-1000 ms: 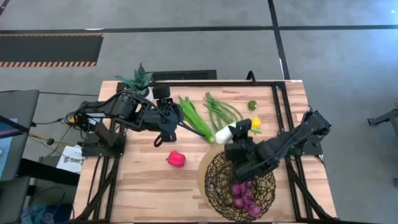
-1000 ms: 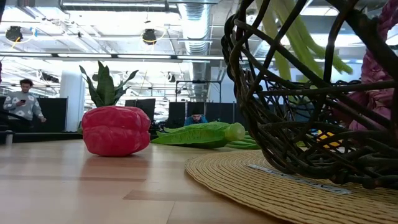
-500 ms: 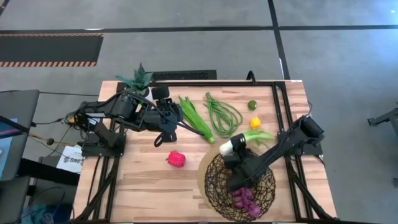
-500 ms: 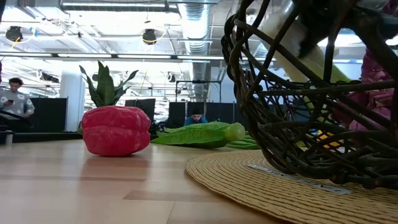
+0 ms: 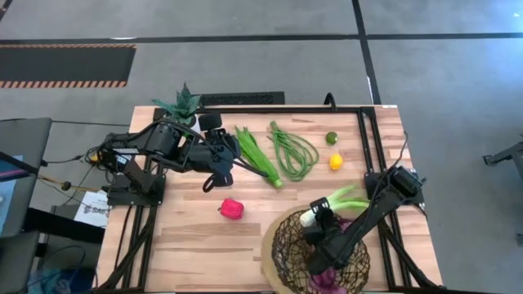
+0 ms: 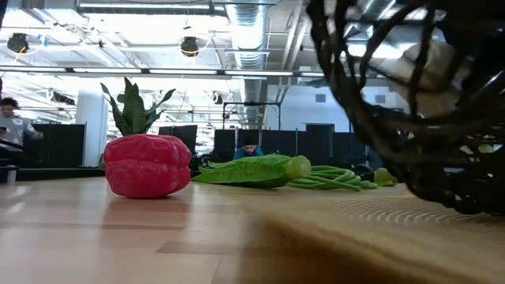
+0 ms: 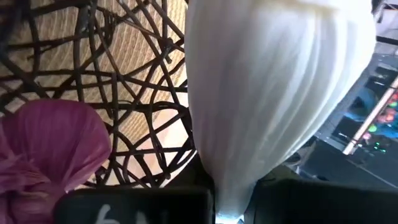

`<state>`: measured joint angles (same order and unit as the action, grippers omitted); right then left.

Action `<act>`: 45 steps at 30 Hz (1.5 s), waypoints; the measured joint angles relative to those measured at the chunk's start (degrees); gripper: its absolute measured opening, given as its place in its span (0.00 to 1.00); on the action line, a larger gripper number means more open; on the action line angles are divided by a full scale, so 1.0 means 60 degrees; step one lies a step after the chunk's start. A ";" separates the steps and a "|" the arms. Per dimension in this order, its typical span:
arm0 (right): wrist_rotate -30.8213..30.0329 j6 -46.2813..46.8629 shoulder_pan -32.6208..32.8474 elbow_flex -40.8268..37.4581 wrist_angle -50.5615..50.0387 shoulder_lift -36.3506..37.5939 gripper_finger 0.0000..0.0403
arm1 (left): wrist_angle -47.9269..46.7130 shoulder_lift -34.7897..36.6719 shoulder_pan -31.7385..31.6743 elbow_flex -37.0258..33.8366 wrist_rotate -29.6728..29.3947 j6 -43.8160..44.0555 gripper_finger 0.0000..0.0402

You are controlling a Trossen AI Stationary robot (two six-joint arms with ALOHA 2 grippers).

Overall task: Build produce basket
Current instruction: Put the green celery into the black basket

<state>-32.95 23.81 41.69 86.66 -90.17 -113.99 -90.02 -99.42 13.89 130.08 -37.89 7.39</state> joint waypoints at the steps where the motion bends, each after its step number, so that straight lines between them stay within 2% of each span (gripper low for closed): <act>1: -0.0009 0.0021 -0.0003 0.0017 0.0001 -0.0069 0.08 | 0.0000 0.0000 0.0000 0.0000 0.0000 0.0038 0.40; 5: -0.0261 0.0036 -0.0032 0.0075 0.0054 -0.0051 0.08 | 0.0003 0.0000 0.0000 -0.0003 0.0000 0.0067 0.40; 17: -0.2176 -0.0840 -0.0760 0.0905 0.0066 -0.0042 0.08 | 0.0001 0.0000 0.0000 0.0000 -0.0004 0.0056 0.40; 23: -0.3072 -0.1056 -0.1063 0.1346 0.0033 0.0739 0.08 | 0.0000 0.0000 -0.0003 0.0000 -0.0004 -0.0011 0.40; 28: -0.4418 -0.1056 -0.1172 0.2052 0.0018 0.1721 0.08 | 0.0000 0.0000 -0.0022 -0.0001 -0.0007 -0.0115 0.40; 34: -0.5562 -0.1051 -0.0986 0.3404 0.0009 0.2480 0.08 | 0.0000 0.0000 -0.0022 -0.0001 -0.0005 -0.0115 0.40; 41: -0.5612 -0.0506 0.0068 0.5977 0.0084 0.2717 0.08 | 0.0000 0.0000 -0.0022 0.0000 -0.0004 -0.0119 0.40; 45: -0.5593 -0.0474 0.1061 0.7368 0.0826 0.2725 0.08 | 0.0002 0.0000 -0.0022 -0.0004 -0.0004 -0.0119 0.40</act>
<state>-66.51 20.97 48.06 130.87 -85.21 -97.65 -90.01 -99.42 13.76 130.06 -37.91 6.68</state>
